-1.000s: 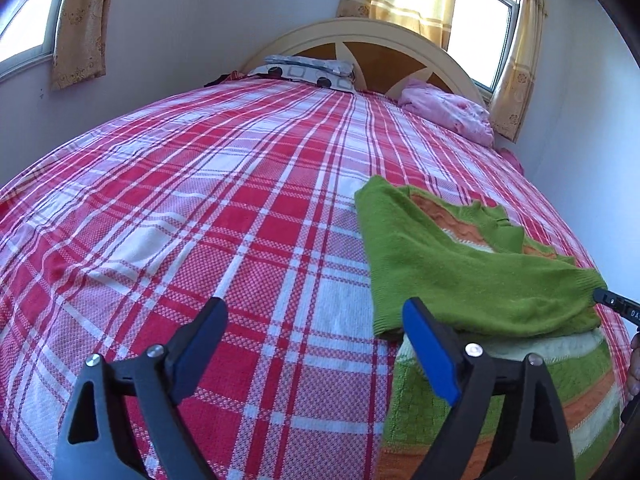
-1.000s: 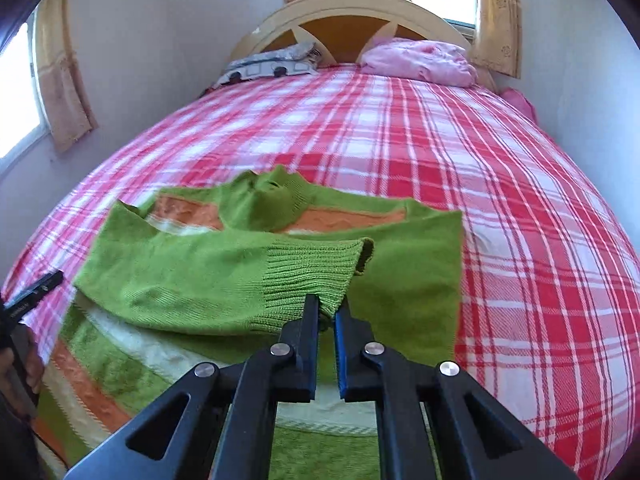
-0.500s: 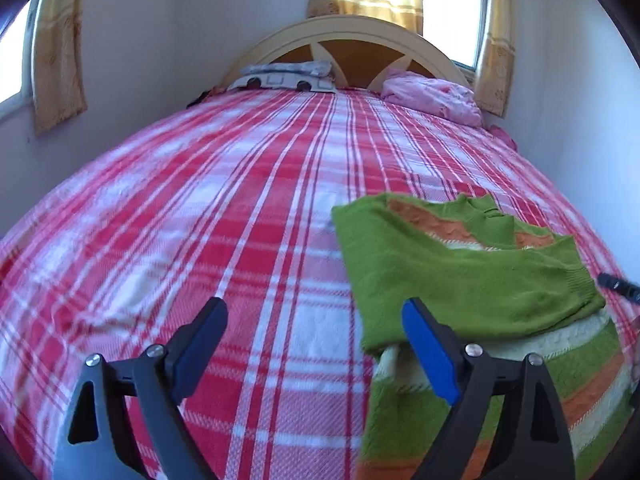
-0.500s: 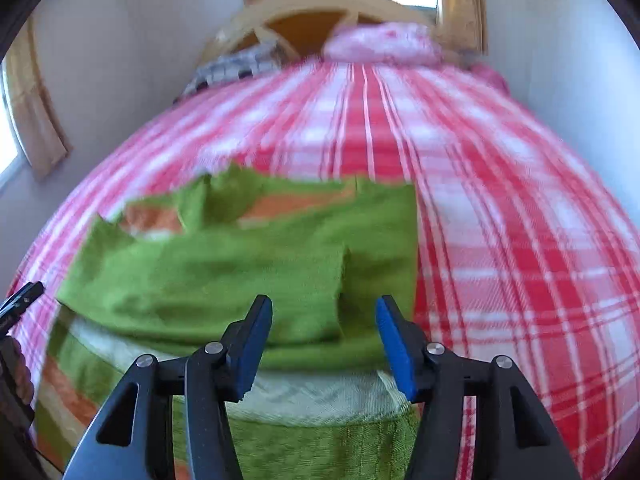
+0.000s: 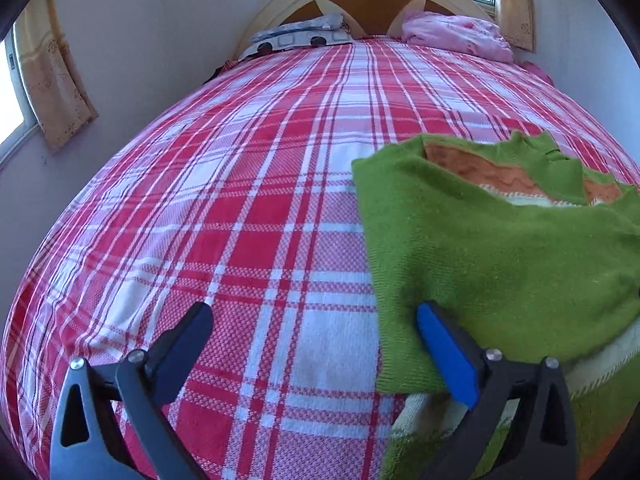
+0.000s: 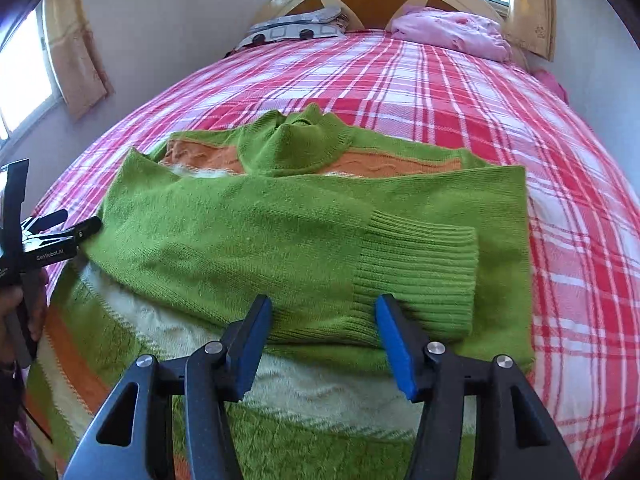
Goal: Fold small clothes
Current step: 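Move both grippers back along the sweater toward its ribbed hem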
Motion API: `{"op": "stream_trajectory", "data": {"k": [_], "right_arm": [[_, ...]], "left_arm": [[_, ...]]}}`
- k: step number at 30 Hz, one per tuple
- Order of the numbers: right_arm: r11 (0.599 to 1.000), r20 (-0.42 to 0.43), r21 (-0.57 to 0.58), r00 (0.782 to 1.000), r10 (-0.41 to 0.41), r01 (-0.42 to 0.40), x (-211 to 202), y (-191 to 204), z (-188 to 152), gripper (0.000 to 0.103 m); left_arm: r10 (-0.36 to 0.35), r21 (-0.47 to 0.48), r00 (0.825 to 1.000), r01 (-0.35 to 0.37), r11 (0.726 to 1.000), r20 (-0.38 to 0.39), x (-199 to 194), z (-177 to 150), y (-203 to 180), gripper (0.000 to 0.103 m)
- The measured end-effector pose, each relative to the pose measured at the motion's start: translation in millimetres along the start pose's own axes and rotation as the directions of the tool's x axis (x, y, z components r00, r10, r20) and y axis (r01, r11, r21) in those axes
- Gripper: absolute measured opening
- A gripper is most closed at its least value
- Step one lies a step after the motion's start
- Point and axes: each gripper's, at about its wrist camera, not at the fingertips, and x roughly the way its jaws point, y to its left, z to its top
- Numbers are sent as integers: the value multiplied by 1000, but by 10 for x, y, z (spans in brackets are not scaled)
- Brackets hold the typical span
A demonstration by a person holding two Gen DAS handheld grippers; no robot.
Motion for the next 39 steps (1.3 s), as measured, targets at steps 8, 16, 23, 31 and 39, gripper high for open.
{"op": "stream_trajectory", "data": {"k": [8, 16, 23, 31, 39], "right_arm": [[999, 34, 28, 999, -36, 35, -77, -20, -118, 62], [997, 25, 60, 999, -42, 40, -139, -42, -160, 64], [998, 9, 27, 998, -64, 64, -252, 9, -390, 66], [998, 9, 48, 999, -50, 49, -477, 24, -599, 66], [999, -1, -10, 999, -36, 36, -831, 180, -1027, 67]], "left_arm": [[-2, 0, 1000, 2, 1000, 30, -198, -176, -38, 103], [-21, -17, 998, 23, 1000, 64, -287, -200, 14, 103], [-38, -8, 997, 39, 999, 66, -436, -319, 4, 103], [-92, -4, 990, 92, 996, 103, -793, -503, -11, 103], [-153, 40, 978, 149, 988, 139, -1337, -955, 12, 103]]}}
